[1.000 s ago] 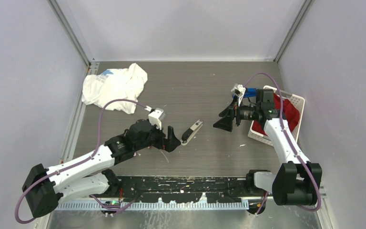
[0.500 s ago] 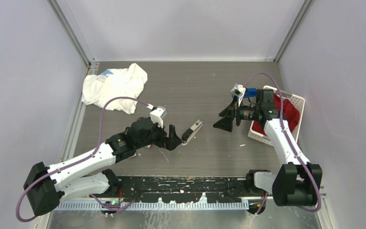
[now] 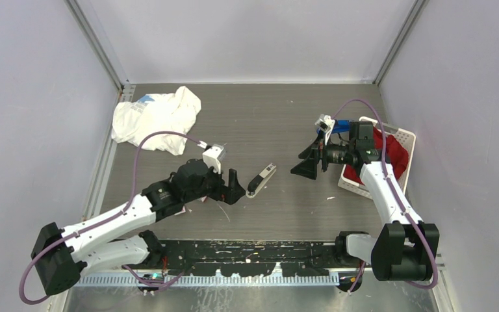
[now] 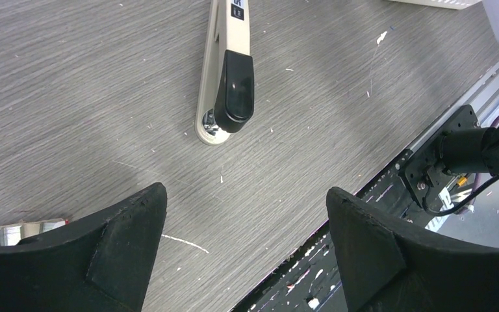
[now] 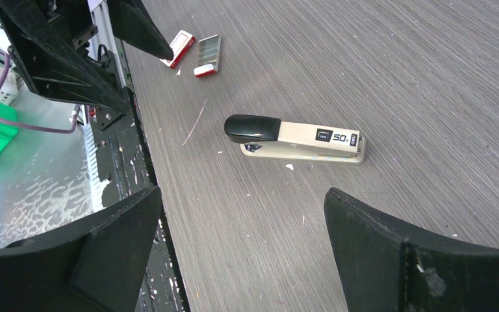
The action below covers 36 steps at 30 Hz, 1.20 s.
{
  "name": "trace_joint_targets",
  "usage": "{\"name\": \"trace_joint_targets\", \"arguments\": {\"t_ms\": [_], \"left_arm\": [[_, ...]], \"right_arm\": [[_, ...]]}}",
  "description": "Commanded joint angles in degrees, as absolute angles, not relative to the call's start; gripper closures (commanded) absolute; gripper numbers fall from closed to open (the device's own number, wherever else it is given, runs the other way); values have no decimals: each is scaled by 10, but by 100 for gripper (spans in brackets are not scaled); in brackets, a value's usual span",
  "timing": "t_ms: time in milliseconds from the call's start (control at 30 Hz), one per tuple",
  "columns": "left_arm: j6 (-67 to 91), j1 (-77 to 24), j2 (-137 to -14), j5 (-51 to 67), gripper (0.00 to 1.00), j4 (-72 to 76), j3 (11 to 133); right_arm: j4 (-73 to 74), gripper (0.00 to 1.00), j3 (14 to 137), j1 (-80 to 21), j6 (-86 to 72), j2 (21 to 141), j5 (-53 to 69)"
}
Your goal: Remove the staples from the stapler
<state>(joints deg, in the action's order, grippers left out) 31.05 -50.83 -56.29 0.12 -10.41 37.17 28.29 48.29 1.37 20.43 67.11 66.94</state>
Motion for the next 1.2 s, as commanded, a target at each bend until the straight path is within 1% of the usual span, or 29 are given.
{"name": "trace_joint_targets", "arguments": {"t_ms": [0, 167, 333, 433, 567, 600, 700, 833, 933, 1167], "left_arm": [[310, -508, -555, -25, 8, -125, 421], [307, -508, -576, -63, 10, -174, 452], [295, -507, -610, -87, 11, -186, 475], [278, -507, -647, -105, 11, -177, 493], [250, -508, -718, -121, 12, -205, 547], [242, -507, -754, -117, 17, -209, 565], [224, -507, -808, -91, 28, -221, 606], [215, -507, -867, -32, 40, -232, 648], [217, -509, -893, 6, 44, -226, 666], [222, -537, -937, -11, 44, -241, 694]], "right_arm": [[267, 0, 489, 17, 206, 654, 679], [261, 0, 486, 17, 198, 652, 687], [257, 0, 487, 17, 188, 659, 685], [255, 0, 486, 17, 188, 655, 674], [248, 0, 484, 17, 183, 660, 661], [247, 0, 484, 17, 182, 662, 661], [247, 0, 485, 17, 179, 667, 659], [245, 0, 485, 17, 178, 663, 653], [244, 0, 485, 17, 175, 662, 651], [242, 0, 485, 17, 172, 655, 648]]}}
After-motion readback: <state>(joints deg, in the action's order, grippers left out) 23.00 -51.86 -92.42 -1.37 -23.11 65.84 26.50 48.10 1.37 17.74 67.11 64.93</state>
